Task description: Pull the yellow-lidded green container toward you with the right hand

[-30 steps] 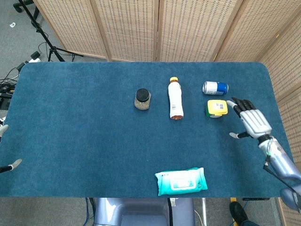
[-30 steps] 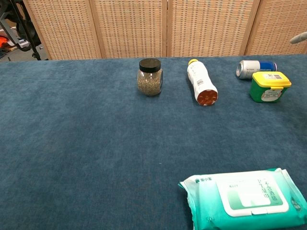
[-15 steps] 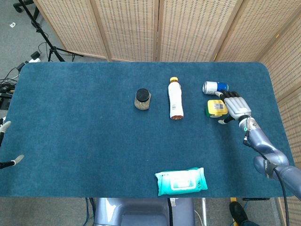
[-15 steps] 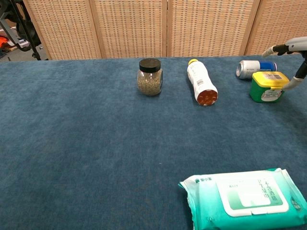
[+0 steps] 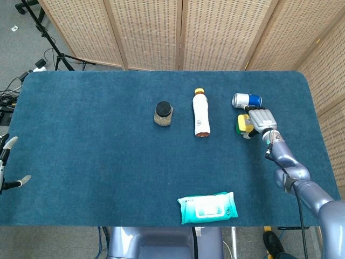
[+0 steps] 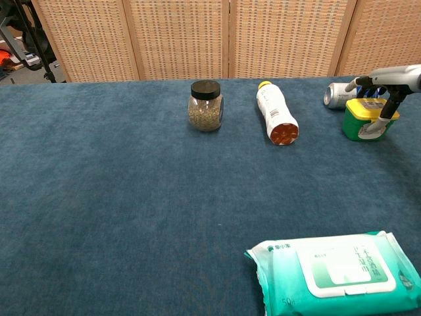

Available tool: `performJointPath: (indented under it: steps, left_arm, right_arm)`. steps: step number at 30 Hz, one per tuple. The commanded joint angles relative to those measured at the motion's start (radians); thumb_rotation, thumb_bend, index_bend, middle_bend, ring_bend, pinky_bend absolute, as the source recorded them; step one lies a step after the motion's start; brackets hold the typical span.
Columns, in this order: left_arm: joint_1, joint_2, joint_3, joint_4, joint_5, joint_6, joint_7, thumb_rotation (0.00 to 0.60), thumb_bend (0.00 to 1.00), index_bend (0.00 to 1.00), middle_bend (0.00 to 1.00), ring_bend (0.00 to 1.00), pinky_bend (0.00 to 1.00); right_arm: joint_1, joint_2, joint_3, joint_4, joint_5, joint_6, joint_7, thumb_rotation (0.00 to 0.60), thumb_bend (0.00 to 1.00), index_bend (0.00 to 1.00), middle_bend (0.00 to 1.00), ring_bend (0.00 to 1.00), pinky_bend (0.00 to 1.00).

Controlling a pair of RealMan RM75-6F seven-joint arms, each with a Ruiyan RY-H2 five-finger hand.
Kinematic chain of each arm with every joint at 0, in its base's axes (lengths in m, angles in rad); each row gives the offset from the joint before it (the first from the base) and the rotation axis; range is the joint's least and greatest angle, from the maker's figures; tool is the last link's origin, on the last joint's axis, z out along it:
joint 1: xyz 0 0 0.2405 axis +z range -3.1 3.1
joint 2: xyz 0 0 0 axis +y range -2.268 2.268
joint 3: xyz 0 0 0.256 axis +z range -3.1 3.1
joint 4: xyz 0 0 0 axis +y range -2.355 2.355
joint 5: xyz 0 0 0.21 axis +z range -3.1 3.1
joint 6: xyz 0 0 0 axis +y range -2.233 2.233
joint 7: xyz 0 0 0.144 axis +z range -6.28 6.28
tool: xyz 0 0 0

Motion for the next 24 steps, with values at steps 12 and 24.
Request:
performJointPath:
  steps: [12,24]
  left_arm:
    - [-0.008,-0.002,0.003,-0.009,0.004,-0.005,0.005,0.600,0.00,0.00,0.00,0.00,0.00]
    - [0.010,0.022,0.024,-0.027,0.048,0.032,-0.042,0.600,0.00,0.00,0.00,0.00,0.00]
  right_arm:
    - [-0.024,-0.070,-0.056,0.118,-0.164,0.252,0.252,0.600,0.41,0.45,0.61,0.48,0.31]
    - [-0.204,0.209,-0.174,-0.352,-0.281,0.548,0.117,0.600,0.48,0.47,0.60,0.48,0.31]
